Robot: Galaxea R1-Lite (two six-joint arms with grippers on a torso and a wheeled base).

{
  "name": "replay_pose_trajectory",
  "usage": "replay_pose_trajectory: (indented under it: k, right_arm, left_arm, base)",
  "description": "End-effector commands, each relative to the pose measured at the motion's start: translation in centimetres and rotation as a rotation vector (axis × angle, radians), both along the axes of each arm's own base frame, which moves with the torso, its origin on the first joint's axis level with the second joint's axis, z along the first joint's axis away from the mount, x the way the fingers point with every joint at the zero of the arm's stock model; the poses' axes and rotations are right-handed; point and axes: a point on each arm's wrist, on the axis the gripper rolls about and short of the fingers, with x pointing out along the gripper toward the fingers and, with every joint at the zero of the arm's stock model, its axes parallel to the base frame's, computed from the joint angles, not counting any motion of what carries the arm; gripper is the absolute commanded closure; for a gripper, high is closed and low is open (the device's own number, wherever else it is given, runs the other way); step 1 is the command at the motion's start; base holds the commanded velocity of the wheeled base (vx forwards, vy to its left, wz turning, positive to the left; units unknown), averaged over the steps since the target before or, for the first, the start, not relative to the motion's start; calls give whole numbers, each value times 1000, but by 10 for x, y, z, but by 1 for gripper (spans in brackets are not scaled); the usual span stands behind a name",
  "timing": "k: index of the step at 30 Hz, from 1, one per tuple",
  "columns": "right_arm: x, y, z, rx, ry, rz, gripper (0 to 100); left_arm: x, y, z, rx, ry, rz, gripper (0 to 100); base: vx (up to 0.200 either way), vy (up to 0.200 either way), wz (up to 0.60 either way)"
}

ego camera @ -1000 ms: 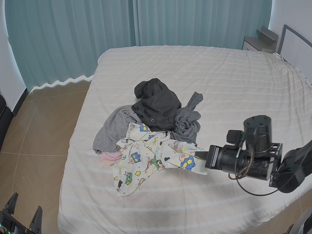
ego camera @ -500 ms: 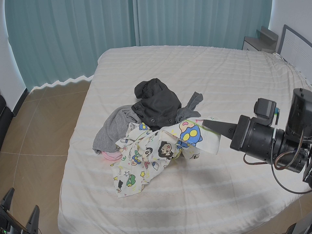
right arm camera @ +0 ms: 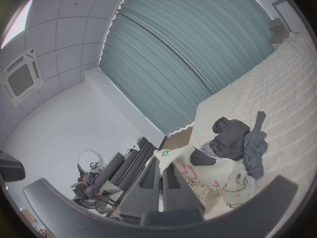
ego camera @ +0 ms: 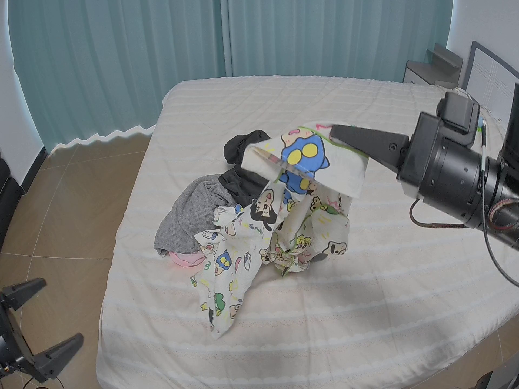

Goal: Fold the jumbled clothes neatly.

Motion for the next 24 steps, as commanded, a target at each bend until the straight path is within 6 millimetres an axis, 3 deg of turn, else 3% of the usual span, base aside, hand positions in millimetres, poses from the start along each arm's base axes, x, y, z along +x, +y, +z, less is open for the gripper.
replay_pose_trajectory:
  k: [1, 6, 11, 18, 19, 24]
  right_arm:
    - [-10, 21, 27, 41, -63, 81, 100]
    - [-16, 28, 28, 44, -67, 115, 100]
    - [-16, 36, 33, 52, -79, 120, 100]
    - [-11, 43, 43, 77, -96, 101, 100]
    - [-9, 45, 45, 85, -101, 89, 100]
    - [-5, 50, 45, 87, -98, 61, 100]
  left_arm:
    - [69, -23, -33, 141, 420, -306, 0]
    - [95, -48, -57, 326, 552, -391, 0]
    - [115, -73, -71, 400, 555, -429, 0]
    - [132, -101, -76, 349, 491, -452, 0]
    - [135, -114, -78, 321, 484, -424, 0]
    - [142, -139, -84, 301, 476, -313, 0]
  base:
    - [0, 0, 0]
    - [0, 0, 0]
    - [0, 0, 0]
    - [0, 0, 0]
    - [0, 0, 0]
    - [0, 0, 0]
